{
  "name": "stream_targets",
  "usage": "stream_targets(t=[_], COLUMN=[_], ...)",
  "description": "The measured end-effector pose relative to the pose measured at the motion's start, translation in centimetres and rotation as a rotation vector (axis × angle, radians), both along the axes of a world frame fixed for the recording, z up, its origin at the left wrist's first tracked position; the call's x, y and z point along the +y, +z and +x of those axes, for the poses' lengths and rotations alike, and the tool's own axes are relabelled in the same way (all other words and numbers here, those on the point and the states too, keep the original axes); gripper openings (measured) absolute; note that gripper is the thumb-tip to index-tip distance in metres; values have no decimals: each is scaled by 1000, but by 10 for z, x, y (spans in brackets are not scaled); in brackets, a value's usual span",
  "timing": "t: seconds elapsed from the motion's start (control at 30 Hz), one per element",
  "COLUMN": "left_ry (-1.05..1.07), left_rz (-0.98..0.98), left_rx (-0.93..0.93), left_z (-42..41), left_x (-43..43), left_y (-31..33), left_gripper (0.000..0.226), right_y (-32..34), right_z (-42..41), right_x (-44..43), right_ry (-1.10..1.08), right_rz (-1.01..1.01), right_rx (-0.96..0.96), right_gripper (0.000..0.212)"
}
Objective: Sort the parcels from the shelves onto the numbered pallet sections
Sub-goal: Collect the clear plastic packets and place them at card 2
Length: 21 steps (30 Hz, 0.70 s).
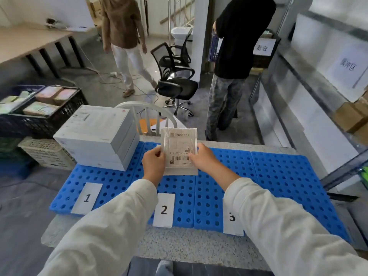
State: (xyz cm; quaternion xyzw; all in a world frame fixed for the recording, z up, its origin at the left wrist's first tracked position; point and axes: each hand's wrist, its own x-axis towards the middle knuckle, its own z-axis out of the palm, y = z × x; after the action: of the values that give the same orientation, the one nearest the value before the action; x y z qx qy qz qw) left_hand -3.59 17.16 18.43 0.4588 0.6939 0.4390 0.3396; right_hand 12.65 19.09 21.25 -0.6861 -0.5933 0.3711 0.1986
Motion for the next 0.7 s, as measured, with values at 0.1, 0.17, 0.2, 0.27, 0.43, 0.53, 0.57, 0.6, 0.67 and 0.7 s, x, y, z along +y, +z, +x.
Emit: stream_targets(t=[0.1, 0.17, 0.2, 0.27, 0.43, 0.53, 0.57, 0.6, 0.67, 0.7], left_ry=[-22, -35, -41, -57, -89, -107, -112, -118, -130, -138], left_rz=[-43, -52, -55, -58, -67, -105, -124, -141, -168, -175], left_rx=[-38, -63, -69, -84, -119, -131, -127, -126, -118, -118], left_z=[-13, -22, -28, -38, -59, -68, -71, -74, -79, -81], left_x=[23, 35, 41, 51, 75, 91, 94, 98, 104, 106], left_y=[-11, -17, -21, -30, -53, -72, -79, -86, -100, -105], left_gripper=[22, 21, 21, 23, 29, 27, 25, 23, 22, 23], right_y=[-9, -17, -22, -33, -61, -80, -86, -93, -108, -113], right_z=[-14, -25, -29, -40, -61, -69, -71, -73, -77, -78], right_x=[25, 38, 44, 55, 83, 97, 99, 102, 107, 108], right_ry=[-24, -25, -25, -26, -10, -8, -14, -21, -37, -38], right_rz=[-26, -44, -57, -81, -110, -143, -159, -173, -190, -186], right_rx=[-29, -34, -35, -41, -77, -100, -109, -117, -121, -119], right_gripper=[38, 37, 36, 35, 34, 32, 30, 28, 25, 25])
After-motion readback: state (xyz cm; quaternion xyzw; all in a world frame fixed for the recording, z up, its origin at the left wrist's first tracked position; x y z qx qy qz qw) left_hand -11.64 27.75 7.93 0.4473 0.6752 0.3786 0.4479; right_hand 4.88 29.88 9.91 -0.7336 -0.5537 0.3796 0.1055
